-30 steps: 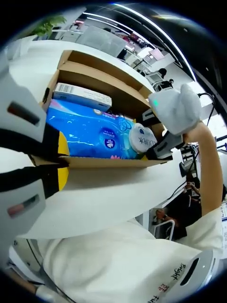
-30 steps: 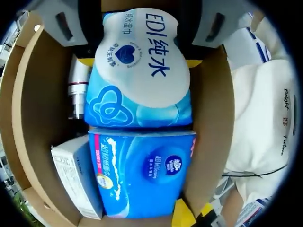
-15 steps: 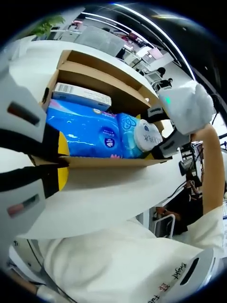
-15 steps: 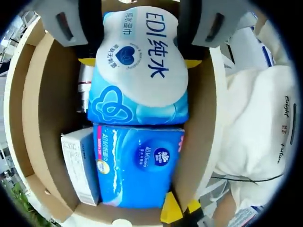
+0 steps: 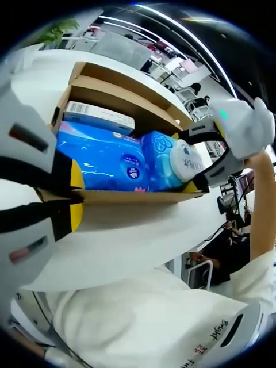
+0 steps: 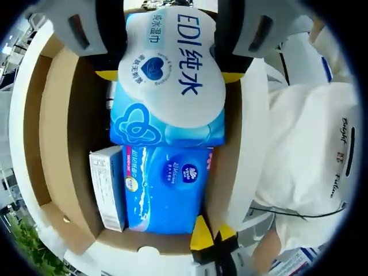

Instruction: Operate the shoe box by opening the lid, removing the specified soft item, and placing it in the target area until the item is outside and the box remains undamaged.

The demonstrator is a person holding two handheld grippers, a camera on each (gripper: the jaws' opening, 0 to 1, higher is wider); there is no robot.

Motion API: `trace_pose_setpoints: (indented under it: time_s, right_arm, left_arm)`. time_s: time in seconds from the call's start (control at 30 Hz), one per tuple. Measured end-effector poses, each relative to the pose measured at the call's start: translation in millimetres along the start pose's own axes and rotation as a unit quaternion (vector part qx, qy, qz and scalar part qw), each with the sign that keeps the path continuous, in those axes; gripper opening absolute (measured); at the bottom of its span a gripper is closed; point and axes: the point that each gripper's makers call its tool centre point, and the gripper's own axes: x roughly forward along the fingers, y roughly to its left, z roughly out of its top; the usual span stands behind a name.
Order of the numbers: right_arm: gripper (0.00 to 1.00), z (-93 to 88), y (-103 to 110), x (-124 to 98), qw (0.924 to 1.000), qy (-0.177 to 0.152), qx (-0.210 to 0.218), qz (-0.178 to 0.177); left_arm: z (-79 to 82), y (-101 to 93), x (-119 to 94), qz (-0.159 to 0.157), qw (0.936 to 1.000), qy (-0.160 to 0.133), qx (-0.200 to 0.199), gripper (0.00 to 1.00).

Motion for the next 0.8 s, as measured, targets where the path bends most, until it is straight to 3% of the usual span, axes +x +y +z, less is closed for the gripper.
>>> trace_pose_setpoints:
  time_s: [0.13,0.27,0.47,0.8]
  right_arm:
    - [0.58,2.4,2,-9,0.9999,-0.005,-0.013,-0.006]
    - [0.58,4.4,1,-14,0.9983,0.017,-0.050,-0.026]
    - [0.57,6.1,-7,-21,0.9981,0.003,-0.044,-0.042]
    - [0.57,3.4,-9,-28,0.9988,-0.002,-0.036,-0.032]
  left_arm:
    - [0.2,-0.1,0,-0.001,1.0000,0.001,0.000,0.05]
    - [0.4,0.1,0,0.003,1.0000,-0.003,0.003,0.05]
    - [0.5,0.3,0,0.004,1.0000,-0.003,0.003,0.05]
    - [0.2,0.6,0,0.004,1.0000,-0.002,0.002,0.05]
